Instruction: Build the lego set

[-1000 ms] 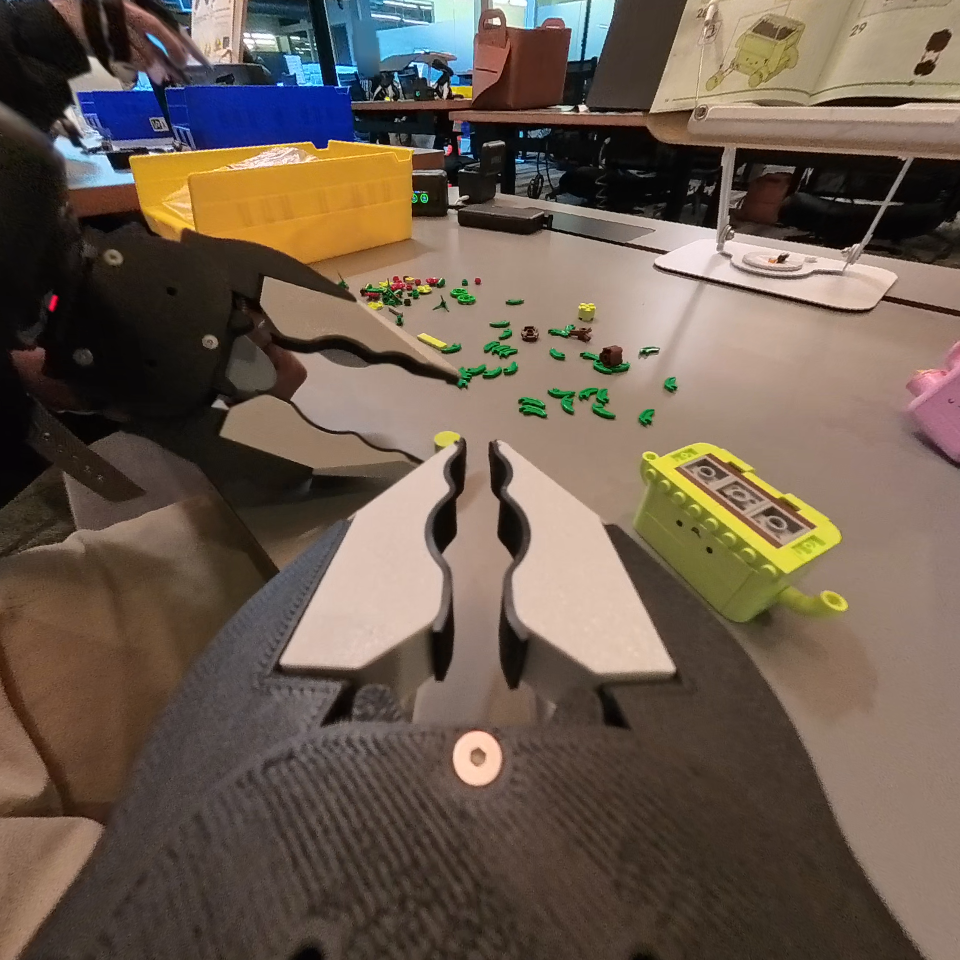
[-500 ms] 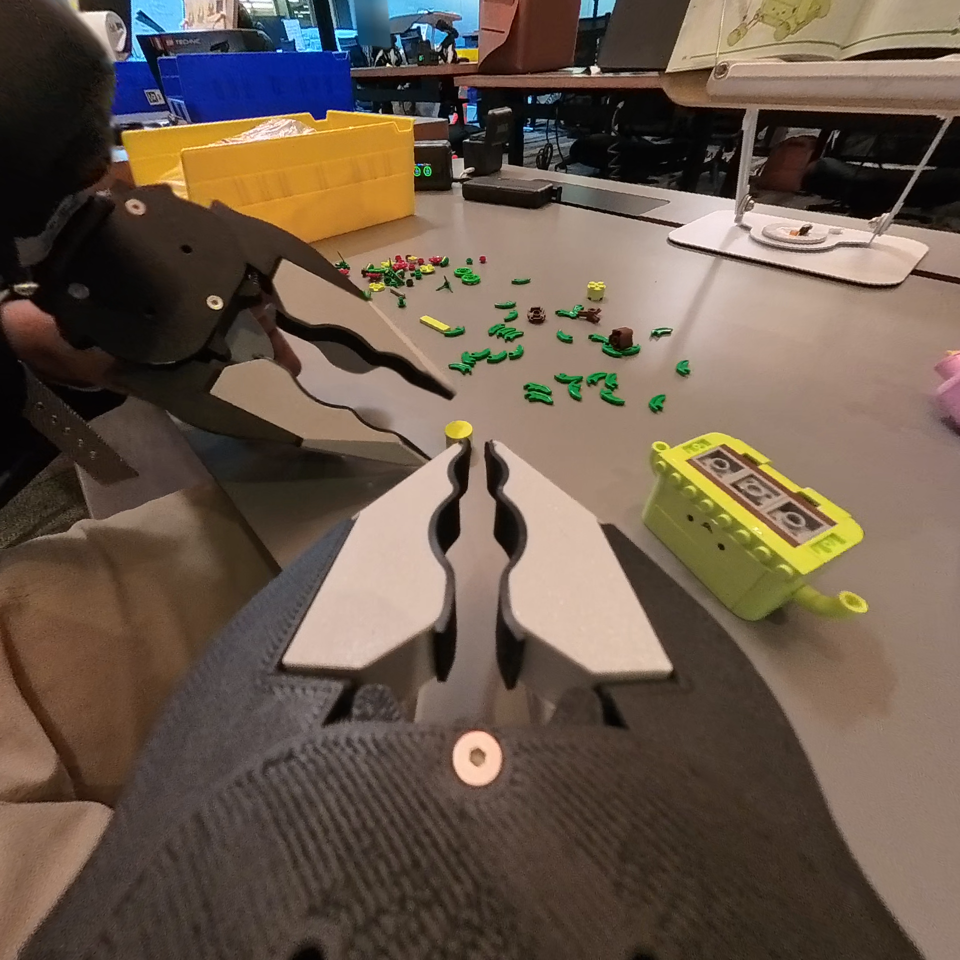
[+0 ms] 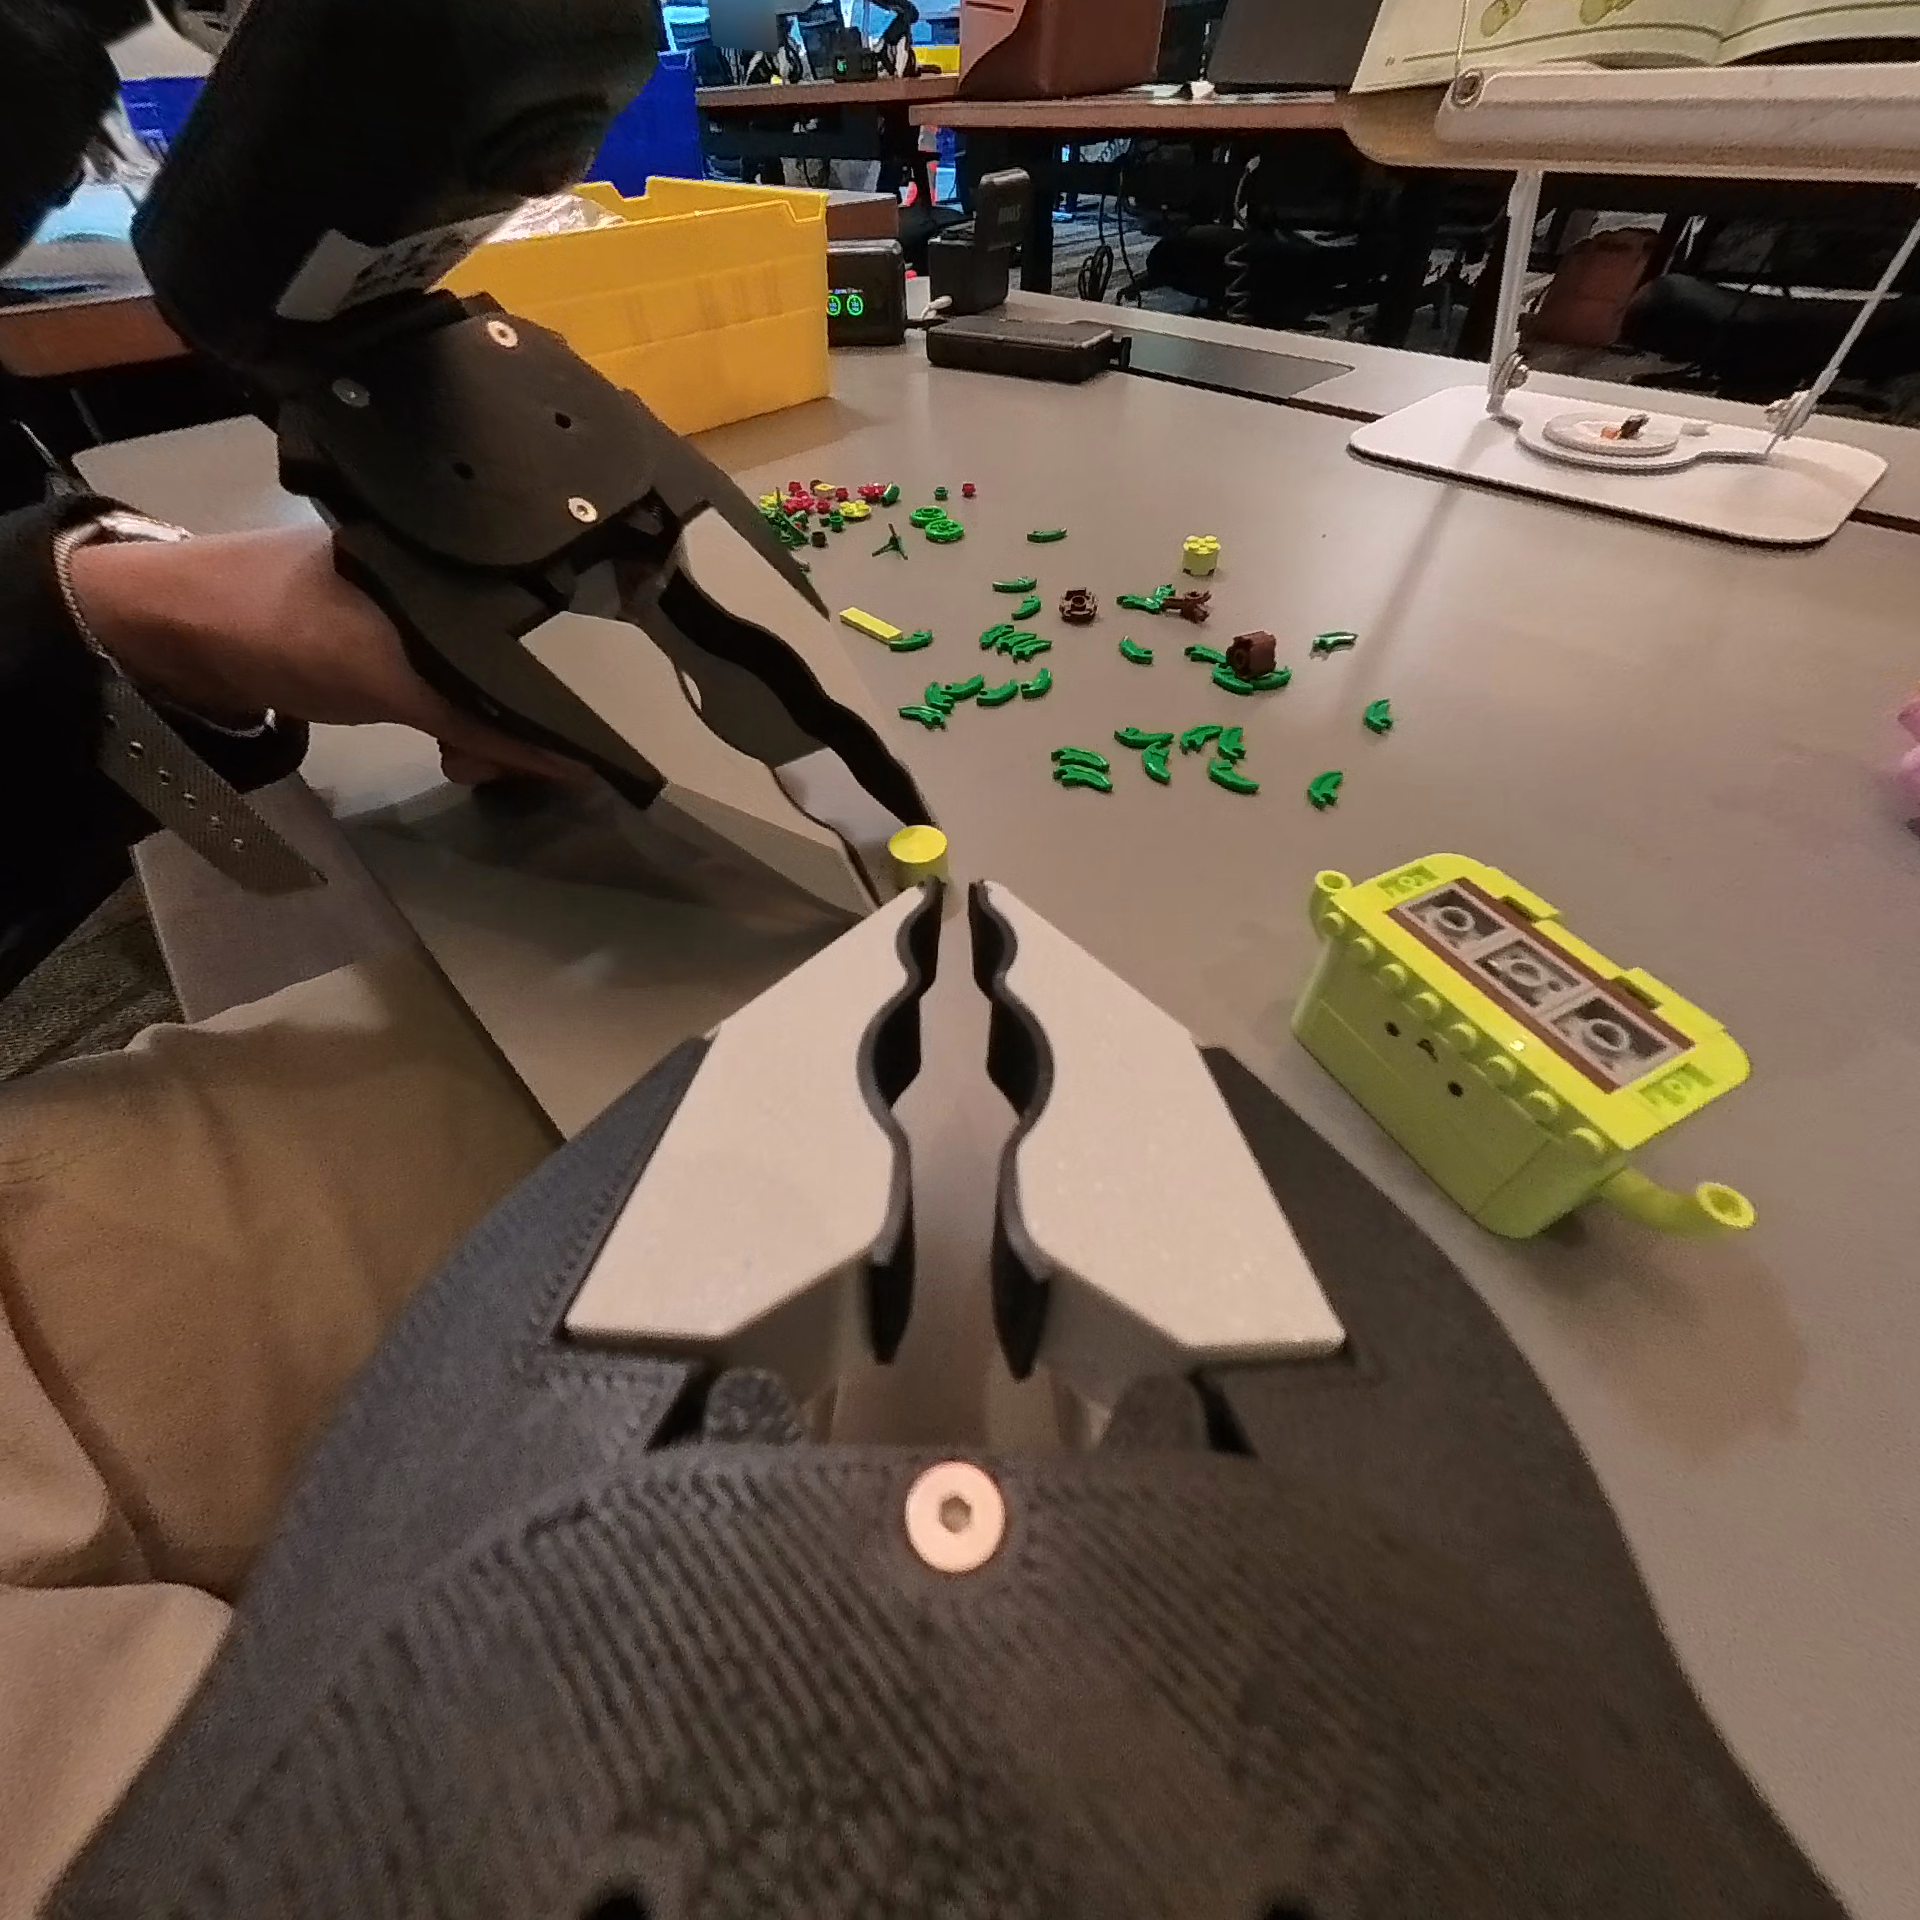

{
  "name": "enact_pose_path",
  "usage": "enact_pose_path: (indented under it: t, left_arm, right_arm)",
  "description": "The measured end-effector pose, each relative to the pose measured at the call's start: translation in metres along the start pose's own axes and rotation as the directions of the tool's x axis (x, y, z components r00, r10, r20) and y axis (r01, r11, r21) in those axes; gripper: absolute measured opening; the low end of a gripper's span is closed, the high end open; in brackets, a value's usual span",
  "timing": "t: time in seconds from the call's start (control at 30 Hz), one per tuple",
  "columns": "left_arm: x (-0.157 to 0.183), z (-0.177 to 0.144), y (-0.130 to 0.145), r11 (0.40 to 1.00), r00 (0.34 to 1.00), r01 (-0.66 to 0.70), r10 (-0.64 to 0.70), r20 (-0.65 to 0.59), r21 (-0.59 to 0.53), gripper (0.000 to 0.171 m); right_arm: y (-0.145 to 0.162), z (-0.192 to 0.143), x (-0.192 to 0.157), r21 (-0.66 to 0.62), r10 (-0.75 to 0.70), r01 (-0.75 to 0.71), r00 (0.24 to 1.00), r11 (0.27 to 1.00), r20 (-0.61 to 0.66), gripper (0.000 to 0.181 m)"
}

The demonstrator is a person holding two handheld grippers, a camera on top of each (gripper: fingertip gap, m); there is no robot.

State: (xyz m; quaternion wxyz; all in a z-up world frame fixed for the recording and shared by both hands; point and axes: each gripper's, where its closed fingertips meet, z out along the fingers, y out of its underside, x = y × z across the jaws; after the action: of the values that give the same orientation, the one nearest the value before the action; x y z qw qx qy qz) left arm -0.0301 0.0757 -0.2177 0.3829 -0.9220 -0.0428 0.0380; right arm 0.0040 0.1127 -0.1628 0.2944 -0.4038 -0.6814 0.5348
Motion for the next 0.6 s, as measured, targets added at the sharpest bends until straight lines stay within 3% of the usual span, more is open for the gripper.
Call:
enact_pose_path:
  t: [0.13,0.6]
  left_arm:
    - [0.003,0.0032,-0.0031,1.0,1.0,-0.016,0.016,-0.015,-0.001,0.018]
    - [0.0028,0.0018,-0.0042,0.993,0.989,-0.12,0.119,0.086,0.004,0.017]
  right_arm:
    - [0.0009,0.0009,0.0005,-0.008,0.006,-0.006,1.0,1.0,0.0,0.004]
    - [0.0013,0.0011,-0.001,-0.009,-0.002,0.002,1.0,1.0,0.007,0.004]
